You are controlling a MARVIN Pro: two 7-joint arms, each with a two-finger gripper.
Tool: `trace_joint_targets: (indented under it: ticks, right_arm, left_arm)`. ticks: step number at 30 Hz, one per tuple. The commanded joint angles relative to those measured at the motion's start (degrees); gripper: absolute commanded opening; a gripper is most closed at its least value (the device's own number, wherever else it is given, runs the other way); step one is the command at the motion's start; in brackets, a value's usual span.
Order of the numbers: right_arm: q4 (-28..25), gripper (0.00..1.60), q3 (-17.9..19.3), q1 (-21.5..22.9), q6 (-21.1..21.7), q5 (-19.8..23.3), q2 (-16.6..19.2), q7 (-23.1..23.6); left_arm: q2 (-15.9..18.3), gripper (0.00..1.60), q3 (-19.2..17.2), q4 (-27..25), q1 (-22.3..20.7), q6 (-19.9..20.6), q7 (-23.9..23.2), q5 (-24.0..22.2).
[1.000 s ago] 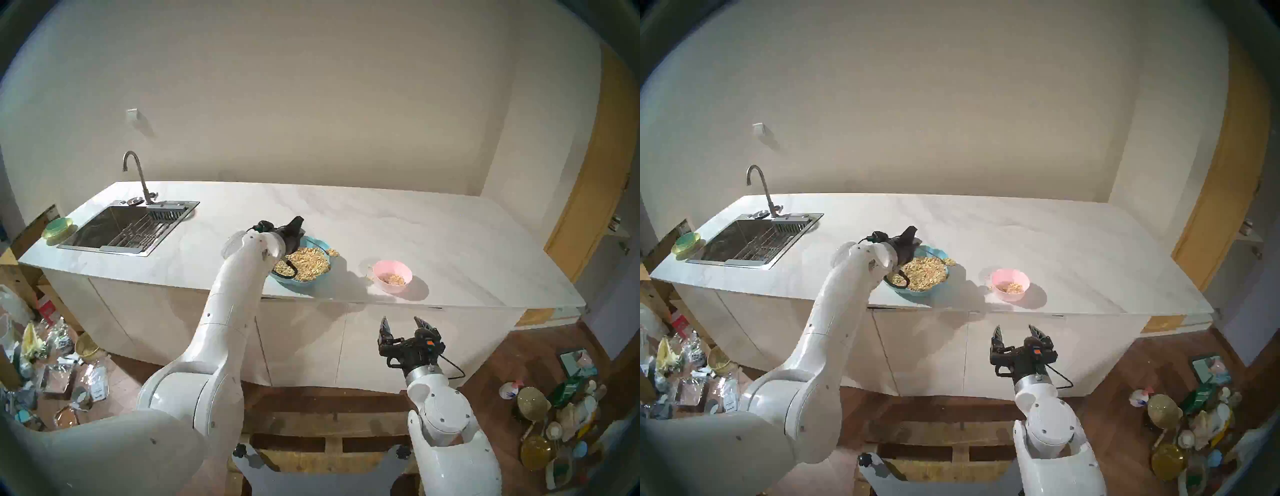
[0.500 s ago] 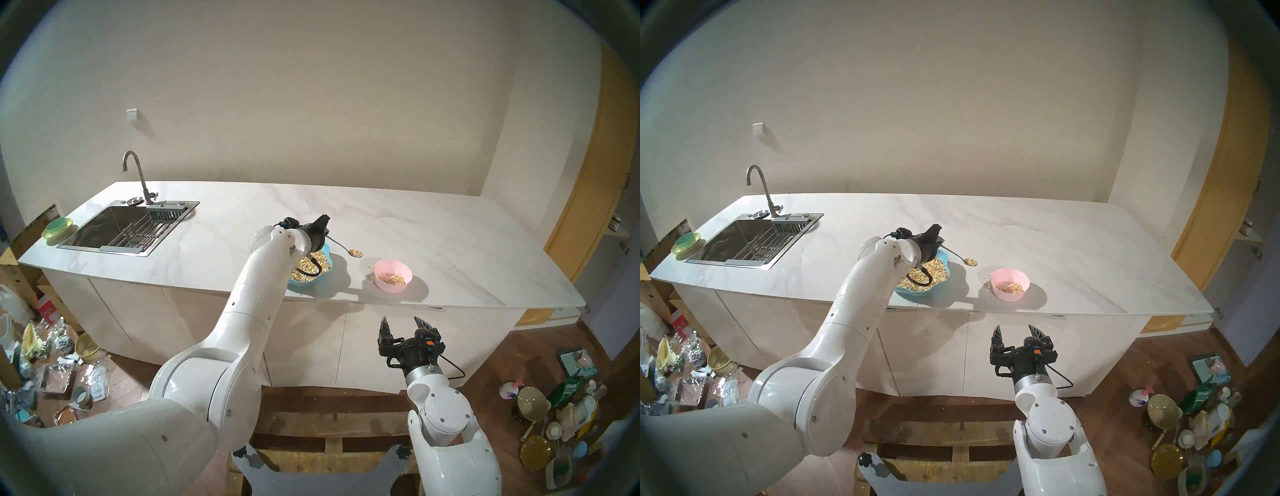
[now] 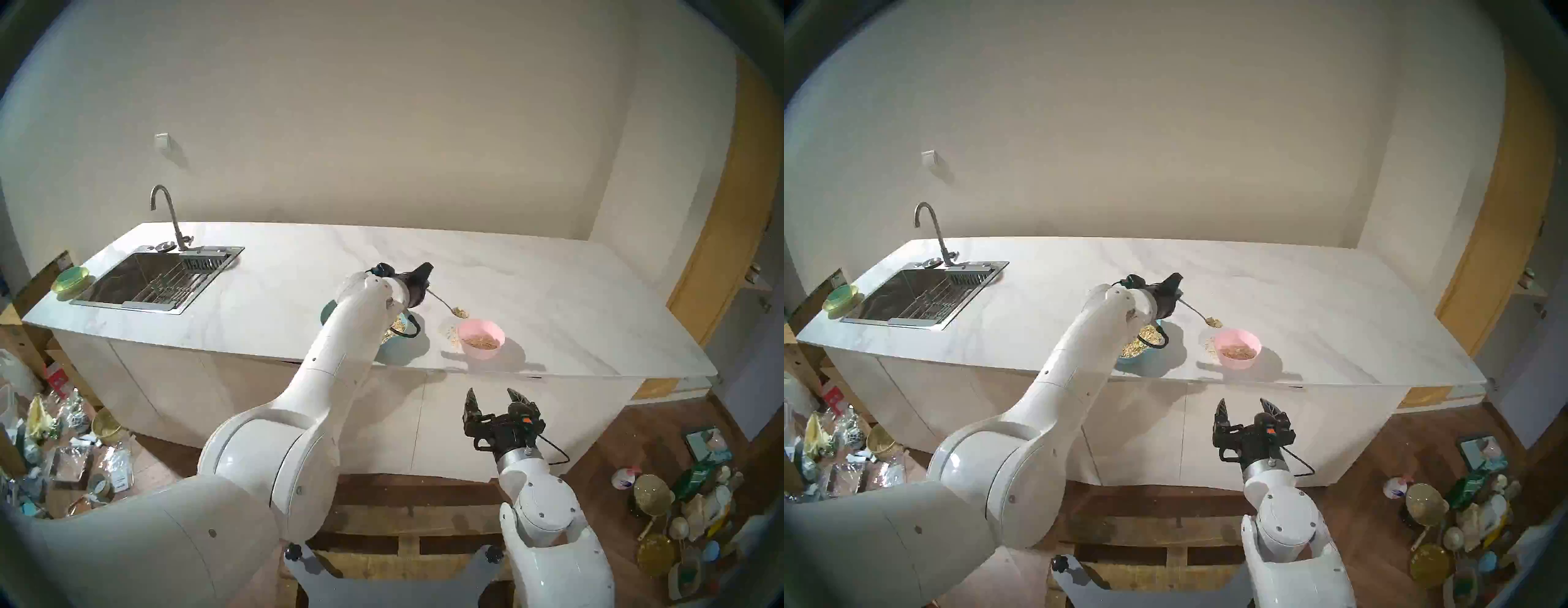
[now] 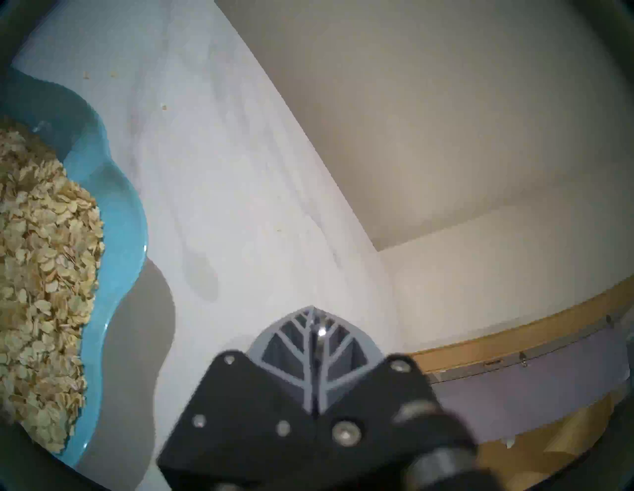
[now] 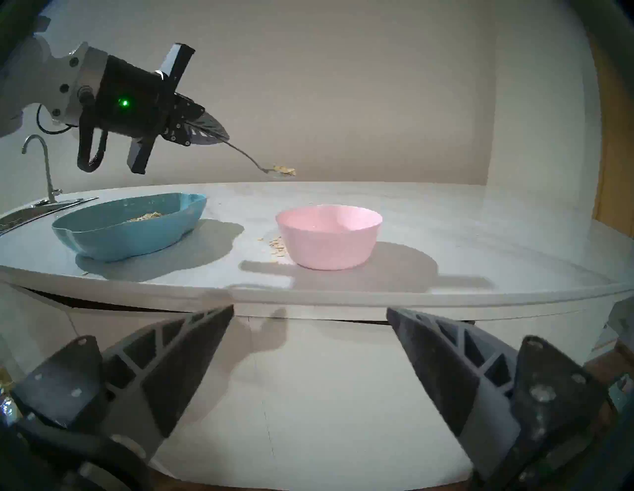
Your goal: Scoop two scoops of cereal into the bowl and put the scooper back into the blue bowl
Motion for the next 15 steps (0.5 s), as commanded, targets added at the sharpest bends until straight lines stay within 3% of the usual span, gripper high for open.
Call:
trace_joint_targets:
  ticks: [1, 15]
  right_arm:
    - [-1.4, 1.60, -0.1, 0.3, -0.3, 0.1, -0.2, 0.0]
    - [-1.4, 1.60, -0.1, 0.3, -0.3, 0.1, -0.2, 0.0]
  left_arm:
    - [-2.6, 0.00, 1.3, 1.2, -4.0, -1.4, -2.1, 0.4]
    - [-2.9, 0.00, 7.2, 3.4, -5.5, -3.5, -5.1, 3.6]
